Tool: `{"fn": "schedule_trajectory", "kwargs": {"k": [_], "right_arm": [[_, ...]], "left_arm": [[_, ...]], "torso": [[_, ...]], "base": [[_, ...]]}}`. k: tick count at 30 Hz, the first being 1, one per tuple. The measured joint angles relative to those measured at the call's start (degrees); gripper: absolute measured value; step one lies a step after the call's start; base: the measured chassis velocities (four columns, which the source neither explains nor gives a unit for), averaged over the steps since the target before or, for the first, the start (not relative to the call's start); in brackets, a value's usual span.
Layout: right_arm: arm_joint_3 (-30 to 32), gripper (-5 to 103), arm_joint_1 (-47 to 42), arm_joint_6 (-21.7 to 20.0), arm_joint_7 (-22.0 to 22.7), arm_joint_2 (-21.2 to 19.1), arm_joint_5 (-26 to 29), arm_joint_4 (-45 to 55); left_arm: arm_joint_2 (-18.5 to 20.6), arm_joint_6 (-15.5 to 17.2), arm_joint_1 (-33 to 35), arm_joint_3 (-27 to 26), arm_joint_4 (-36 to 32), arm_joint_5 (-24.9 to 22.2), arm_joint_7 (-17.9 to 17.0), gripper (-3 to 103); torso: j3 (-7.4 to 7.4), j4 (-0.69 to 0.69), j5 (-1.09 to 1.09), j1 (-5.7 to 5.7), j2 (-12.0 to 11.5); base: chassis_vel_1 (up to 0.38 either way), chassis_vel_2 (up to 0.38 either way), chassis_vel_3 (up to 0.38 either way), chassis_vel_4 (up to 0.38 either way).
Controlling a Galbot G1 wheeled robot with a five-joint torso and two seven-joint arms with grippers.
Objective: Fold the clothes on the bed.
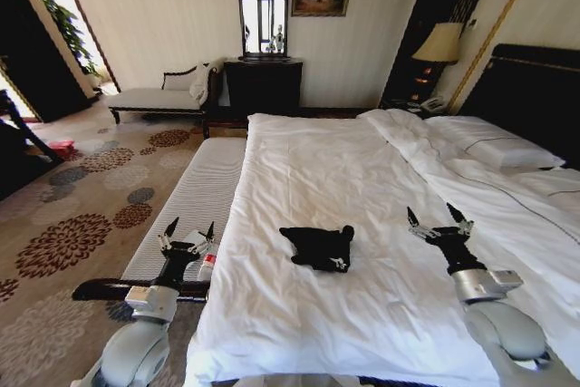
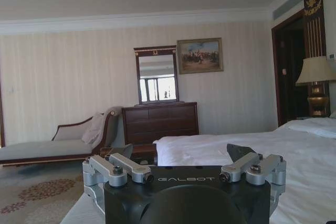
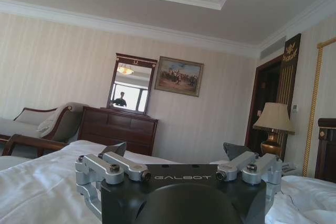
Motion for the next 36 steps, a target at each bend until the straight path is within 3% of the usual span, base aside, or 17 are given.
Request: {"fn": "schedule_trajectory", "kwargs": {"k": [36], "right_arm": [[-0.16, 100, 0.17, -0.19, -0.01, -0.1, 0.2, -0.06]], "left_arm": [[-0.66, -0.64, -0.83, 1.11, 1.06, 1.19, -0.3, 100]], "torso": [[0.0, -0.01, 0.0, 0.01, 0.0]], "base": [[0.0, 0.0, 0.0, 0.0]]}}
